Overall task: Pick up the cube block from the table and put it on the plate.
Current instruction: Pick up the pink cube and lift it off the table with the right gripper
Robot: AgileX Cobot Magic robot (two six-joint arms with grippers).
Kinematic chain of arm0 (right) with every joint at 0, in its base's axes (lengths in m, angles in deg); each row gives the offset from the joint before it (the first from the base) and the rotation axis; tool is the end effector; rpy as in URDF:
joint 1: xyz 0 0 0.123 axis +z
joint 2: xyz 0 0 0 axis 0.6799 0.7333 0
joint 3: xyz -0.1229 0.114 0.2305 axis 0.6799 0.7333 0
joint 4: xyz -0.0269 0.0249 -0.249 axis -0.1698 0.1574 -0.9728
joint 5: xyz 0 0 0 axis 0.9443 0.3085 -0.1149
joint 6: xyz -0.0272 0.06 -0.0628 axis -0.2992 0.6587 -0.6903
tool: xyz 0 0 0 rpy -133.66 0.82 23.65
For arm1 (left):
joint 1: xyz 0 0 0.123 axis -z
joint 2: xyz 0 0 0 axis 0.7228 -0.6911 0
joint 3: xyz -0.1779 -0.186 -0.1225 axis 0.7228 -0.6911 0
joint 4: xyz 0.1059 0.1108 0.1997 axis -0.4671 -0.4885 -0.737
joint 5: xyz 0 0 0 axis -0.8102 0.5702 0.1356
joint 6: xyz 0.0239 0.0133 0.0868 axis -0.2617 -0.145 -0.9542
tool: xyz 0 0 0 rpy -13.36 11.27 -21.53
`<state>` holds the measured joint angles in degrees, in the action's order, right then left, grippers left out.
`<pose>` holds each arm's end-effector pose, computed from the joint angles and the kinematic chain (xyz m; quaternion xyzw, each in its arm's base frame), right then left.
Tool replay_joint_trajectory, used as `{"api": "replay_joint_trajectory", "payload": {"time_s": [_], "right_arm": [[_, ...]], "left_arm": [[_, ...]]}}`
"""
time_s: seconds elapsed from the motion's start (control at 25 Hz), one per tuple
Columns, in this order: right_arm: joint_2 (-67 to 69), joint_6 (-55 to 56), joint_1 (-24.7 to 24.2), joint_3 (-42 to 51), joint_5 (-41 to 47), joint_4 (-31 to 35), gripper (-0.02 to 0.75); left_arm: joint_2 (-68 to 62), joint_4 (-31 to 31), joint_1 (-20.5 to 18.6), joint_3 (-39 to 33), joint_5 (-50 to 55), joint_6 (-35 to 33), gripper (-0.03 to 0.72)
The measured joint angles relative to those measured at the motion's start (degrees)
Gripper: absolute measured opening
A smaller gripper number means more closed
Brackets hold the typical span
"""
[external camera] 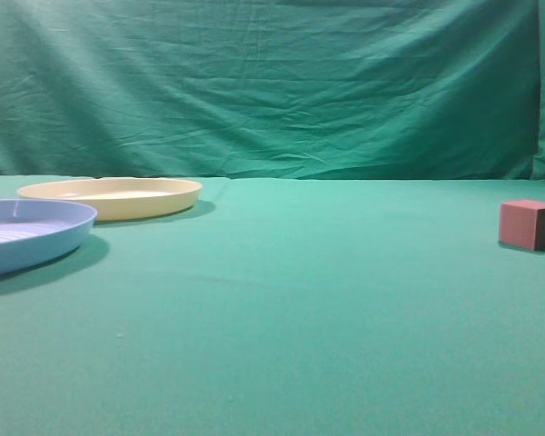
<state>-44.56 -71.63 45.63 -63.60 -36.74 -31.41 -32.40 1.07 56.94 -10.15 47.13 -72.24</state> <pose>0.0571 0.0029 0.2238 0.0336 0.6604 0.0755 0.7464 0.0527 -0.0038 0.1765 0.0954 0.7904 0.0009 0.6051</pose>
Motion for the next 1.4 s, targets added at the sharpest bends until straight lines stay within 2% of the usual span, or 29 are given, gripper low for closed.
{"api": "replay_joint_trajectory", "payload": {"time_s": [0.04,0.08,0.12,0.16,0.36,0.48,0.52,0.56,0.6,0.68,0.72,0.76,0.96,1.08,1.12,1.16,1.28,1.32,1.36,1.4], "right_arm": [[2.43,0.12,0.75,-1.93,2.86,0.00,0.048],[5.48,0.12,1.71,-4.48,5.45,0.00,0.048],[8.93,0.12,2.69,-7.09,8.21,0.00,0.000],[12.04,-0.02,3.72,-9.22,12.12,0.00,0.048],[30.45,-1.61,7.77,-17.96,19.17,0.00,0.048],[38.40,-3.29,8.16,-21.44,23.23,0.21,0.048],[40.93,-4.90,8.16,-22.99,24.62,0.32,0.000],[43.06,-7.28,8.16,-24.86,26.57,0.30,0.000],[45.26,-9.21,8.16,-26.67,28.34,0.30,0.048],[48.43,-11.19,8.16,-28.58,30.51,0.33,0.048],[53.53,-14.01,8.33,-32.91,34.13,0.43,0.000],[56.19,-15.09,8.94,-34.67,35.86,0.43,0.000],[67.34,-15.62,17.07,-40.01,36.76,-2.78,0.000],[72.70,-11.93,18.14,-42.48,34.27,-3.55,0.000],[74.49,-11.44,18.14,-43.31,33.74,-3.66,0.048],[75.98,-11.33,18.14,-43.94,33.22,-3.76,0.048],[80.92,-10.86,18.14,-45.86,32.79,-3.76,0.286],[80.92,-10.86,18.14,-45.86,32.79,-3.76,0.286],[82.59,-10.61,18.14,-46.50,32.71,-3.76,0.412],[85.75,-9.23,18.14,-47.71,32.56,-3.76,0.582]], "left_arm": [[0.00,0.00,0.00,0.00,0.00,0.00,0.000],[0.00,0.00,0.00,0.00,0.00,0.00,0.000],[0.00,0.00,0.00,0.00,0.00,0.00,0.000],[0.00,0.00,0.00,0.00,0.00,0.00,0.000],[0.00,0.00,0.00,0.00,0.00,0.00,0.000],[0.00,0.00,0.00,0.00,0.00,0.00,0.000],[0.00,0.00,0.00,0.00,0.00,0.00,0.000],[0.00,0.00,0.00,0.00,0.00,0.00,0.000],[0.00,0.00,0.00,0.00,0.00,0.00,0.000],[0.00,0.00,0.00,0.00,0.00,0.00,0.000],[0.00,0.00,0.00,0.00,0.00,0.00,0.000],[0.00,0.00,0.00,0.00,0.00,0.00,0.000],[0.00,0.00,0.00,0.00,0.00,0.00,0.000],[0.00,0.00,0.00,0.00,0.00,0.00,0.000],[0.00,0.00,0.00,0.00,0.00,0.00,0.000],[0.00,0.00,0.00,0.00,0.00,0.00,0.000],[0.00,0.00,0.00,0.00,0.00,0.00,0.000],[0.00,0.00,0.00,0.00,0.00,0.00,0.000],[0.00,0.00,0.00,0.00,0.00,0.00,0.000],[0.00,0.00,0.00,0.00,0.00,0.00,0.000]]}}
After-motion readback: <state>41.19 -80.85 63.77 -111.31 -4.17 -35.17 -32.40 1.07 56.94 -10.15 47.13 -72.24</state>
